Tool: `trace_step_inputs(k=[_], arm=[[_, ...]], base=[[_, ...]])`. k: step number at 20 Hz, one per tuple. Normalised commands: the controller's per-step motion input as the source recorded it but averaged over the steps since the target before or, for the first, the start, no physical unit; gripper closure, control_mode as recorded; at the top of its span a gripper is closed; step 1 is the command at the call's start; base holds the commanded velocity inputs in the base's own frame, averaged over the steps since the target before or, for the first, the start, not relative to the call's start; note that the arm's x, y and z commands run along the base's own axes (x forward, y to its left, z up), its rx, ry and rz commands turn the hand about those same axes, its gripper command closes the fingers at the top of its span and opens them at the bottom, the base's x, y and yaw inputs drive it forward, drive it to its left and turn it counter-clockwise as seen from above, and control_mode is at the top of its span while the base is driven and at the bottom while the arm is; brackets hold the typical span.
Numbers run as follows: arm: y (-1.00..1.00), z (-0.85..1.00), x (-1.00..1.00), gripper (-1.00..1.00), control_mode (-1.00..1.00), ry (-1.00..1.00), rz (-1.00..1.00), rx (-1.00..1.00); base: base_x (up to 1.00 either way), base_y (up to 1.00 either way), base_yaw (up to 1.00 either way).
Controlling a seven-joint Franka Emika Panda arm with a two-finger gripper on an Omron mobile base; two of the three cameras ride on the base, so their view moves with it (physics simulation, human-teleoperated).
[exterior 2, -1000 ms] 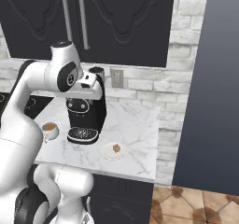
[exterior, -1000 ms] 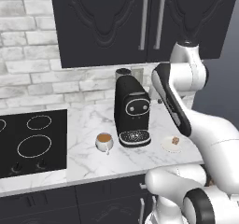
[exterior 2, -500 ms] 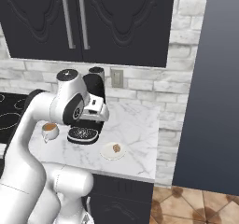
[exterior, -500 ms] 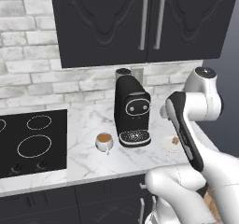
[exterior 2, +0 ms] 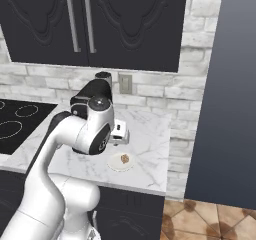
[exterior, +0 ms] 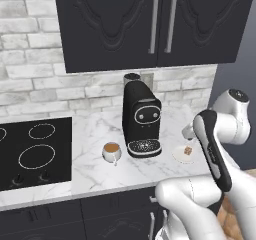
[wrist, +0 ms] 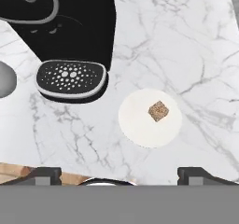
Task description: Take a sugar cube from the saucer and place it inside the coffee. Then, grab milk from the fridge and place it next to the coffee on the counter to sweeten the coffee.
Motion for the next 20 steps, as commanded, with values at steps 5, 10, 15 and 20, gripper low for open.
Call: trace_step_inputs(k=[5,10,15,20], arm=[[-0.20,-0.33,0.14,-1.00,-1.00,0.14,0.15,0.04],[-0.19,-0.40,0.34,-1.00,-1.00,0.11,0.04,0.00],[-0.13,-0.37,0.32,-1.00,-1.00,0.08,0.00,0.00],[-0.06,-0.39,0.31,-1.00,-1.00,0.06,0.00,0.00]], base=[[0.00,0.00,0.00],[0.00,0.00,0.00],[0.00,0.00,0.00],[0.00,0.00,0.00]])
